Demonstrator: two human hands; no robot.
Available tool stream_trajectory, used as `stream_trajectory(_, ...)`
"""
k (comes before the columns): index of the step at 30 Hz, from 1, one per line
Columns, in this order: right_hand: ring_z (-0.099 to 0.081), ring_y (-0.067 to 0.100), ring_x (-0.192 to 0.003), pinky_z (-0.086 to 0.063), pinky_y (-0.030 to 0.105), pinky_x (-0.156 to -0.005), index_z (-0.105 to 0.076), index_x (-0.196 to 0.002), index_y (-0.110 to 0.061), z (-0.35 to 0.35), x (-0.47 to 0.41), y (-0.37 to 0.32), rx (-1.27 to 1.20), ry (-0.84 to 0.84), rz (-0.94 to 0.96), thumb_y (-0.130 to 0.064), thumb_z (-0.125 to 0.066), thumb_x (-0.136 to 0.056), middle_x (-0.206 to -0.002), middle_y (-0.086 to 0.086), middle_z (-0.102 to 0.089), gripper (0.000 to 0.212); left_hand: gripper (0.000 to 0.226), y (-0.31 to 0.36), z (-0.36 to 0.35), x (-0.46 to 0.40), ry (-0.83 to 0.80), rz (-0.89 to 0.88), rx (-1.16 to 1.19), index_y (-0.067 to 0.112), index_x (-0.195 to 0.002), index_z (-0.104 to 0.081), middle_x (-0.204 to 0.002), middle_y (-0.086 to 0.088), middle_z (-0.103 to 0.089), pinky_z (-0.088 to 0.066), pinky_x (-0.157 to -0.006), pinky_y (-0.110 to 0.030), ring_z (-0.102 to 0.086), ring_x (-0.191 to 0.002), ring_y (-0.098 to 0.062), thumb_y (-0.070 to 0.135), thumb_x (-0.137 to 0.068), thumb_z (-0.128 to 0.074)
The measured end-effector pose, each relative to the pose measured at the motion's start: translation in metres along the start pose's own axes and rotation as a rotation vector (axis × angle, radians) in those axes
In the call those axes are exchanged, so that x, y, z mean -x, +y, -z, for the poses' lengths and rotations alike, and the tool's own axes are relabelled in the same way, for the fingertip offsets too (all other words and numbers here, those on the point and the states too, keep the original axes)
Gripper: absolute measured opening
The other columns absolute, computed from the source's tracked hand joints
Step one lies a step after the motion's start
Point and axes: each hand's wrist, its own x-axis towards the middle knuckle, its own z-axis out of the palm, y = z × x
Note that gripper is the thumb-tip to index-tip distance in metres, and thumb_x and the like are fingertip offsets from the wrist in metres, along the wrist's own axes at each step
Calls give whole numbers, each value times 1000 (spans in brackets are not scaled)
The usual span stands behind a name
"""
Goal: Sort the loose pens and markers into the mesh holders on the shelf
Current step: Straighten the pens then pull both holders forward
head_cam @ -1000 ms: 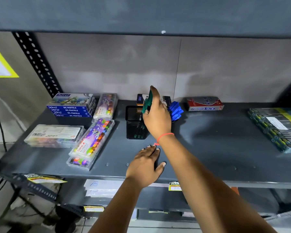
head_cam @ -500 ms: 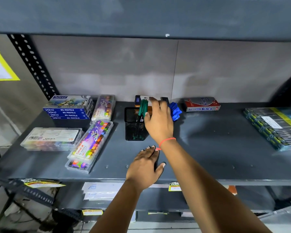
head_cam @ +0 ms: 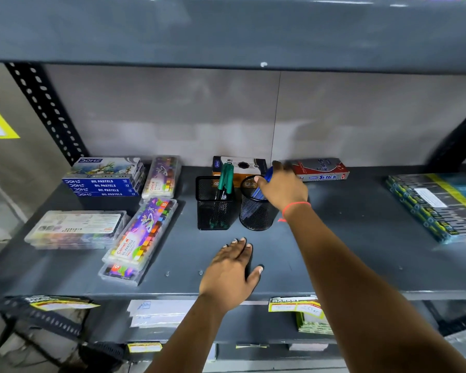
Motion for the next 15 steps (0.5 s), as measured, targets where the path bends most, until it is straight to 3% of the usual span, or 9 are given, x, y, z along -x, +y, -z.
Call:
stream_trajectory(7, -59, 41, -103, -52, 44, -78, -50, -120, -5, -8, -16, -1, 167, 152, 171, -37, -48, -93, -114, 23, -58, 42, 78, 1, 2, 0, -12, 22, 18, 8, -132, -43, -143, -13, -41, -12, -111, -34, -36, -133, -25, 57, -77, -15)
stream_trajectory(11, -63, 42, -95, -51, 43, -71, -53, -117, -2, -12, -21, 1, 183, 207, 265, -31, -47, -94, -108, 26, -60, 38, 61, 1, 0, 0, -55, 56, -49, 10, -112, -62, -121, -10, -64, -43, -96, -40, -60, -111, -23, 51, -80, -32)
stream_trajectory(13, -63, 42, -94, -51, 41, -71, -54, -116, -3, -10, -23, 0, 189, 202, 289, -29, -45, -95, -110, 26, -60, 35, 64, 2, 1, 0, -38, 44, -28, 9, -116, -60, -125, -11, -61, -41, -99, -39, -58, -115, -23, 52, -80, -29)
stream_trajectory(15, -64, 42, -93, -52, 41, -71, -56, -112, -3, -6, -27, -1, 188, 191, 301, -28, -43, -96, -109, 24, -60, 33, 76, 3, 2, -1, -1, 13, -35, 10, -130, -45, -142, -10, -44, -22, -111, -32, -40, -131, -22, 56, -78, -16)
